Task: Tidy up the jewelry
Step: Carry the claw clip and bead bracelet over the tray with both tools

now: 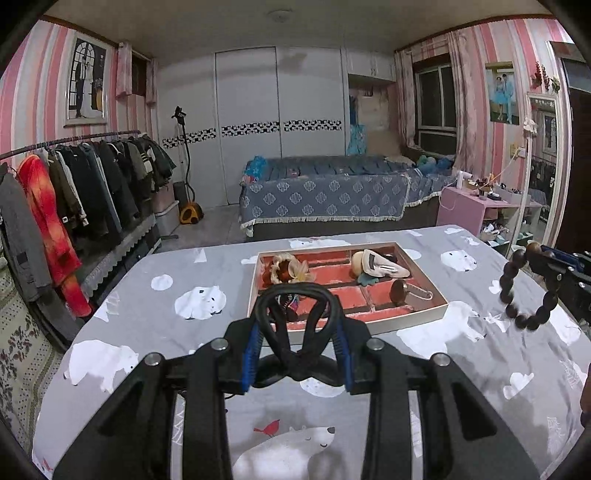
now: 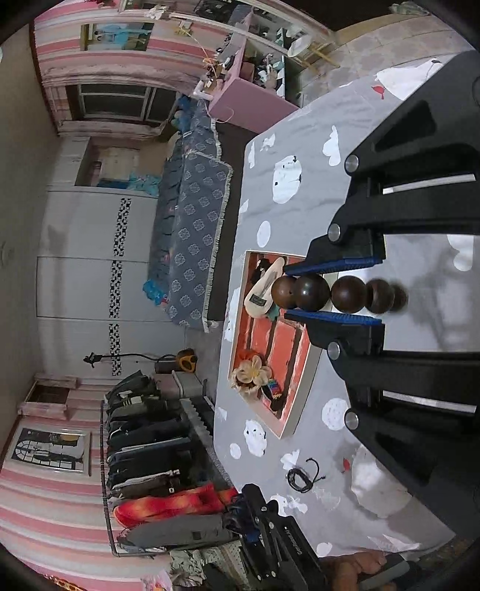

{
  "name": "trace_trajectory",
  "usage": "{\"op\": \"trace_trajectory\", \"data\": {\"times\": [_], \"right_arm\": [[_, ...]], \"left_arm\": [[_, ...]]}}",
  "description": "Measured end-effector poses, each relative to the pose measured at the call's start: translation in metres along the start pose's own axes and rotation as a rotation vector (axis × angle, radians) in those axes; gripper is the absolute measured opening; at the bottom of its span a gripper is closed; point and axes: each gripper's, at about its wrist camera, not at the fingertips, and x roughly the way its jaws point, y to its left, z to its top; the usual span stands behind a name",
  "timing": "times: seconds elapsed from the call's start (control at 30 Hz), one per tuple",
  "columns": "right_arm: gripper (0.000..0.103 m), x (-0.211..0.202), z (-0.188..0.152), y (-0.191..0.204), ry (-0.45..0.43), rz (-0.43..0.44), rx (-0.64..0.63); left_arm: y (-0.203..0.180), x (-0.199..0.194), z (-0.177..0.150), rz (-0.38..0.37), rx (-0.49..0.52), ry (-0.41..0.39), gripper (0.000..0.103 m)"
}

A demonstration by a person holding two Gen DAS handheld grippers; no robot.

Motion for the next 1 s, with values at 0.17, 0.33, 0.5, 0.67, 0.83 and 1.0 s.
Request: {"op": "trace_trajectory", "data": {"times": [0.17, 0.33, 0.5, 0.67, 0.83, 1.0], "right_arm": [[0.019, -0.012, 0.001, 0.001, -0.028, 0.000, 0.020], [0.019, -0.024, 0.000, 0.003, -0.055, 0.006, 0.038], [0.019, -0.030, 0.000, 0.002, -0.070, 0.014, 0.069], [0.019, -0.033, 0.002, 0.000, -0.078, 0.020, 0.087], [0.019, -0.033, 0.004, 0.000, -0.078, 0.025, 0.087], [0.019, -0.032, 0.006, 0.000, -0.081, 0.023, 0.085]], "left_arm": [[0.000, -0.013, 0.000, 0.006, -0.011, -0.020, 0.034], [0.000, -0.021, 0.002, 0.000, -0.024, -0.039, 0.034], [0.000, -0.034, 0.006, -0.003, -0.030, -0.069, 0.034], [-0.001, -0.039, 0.009, 0.001, -0.033, -0.086, 0.034], [-0.001, -0.038, 0.010, 0.001, -0.036, -0.085, 0.034], [0.000, -0.031, 0.011, -0.003, -0.039, -0.076, 0.034]]}}
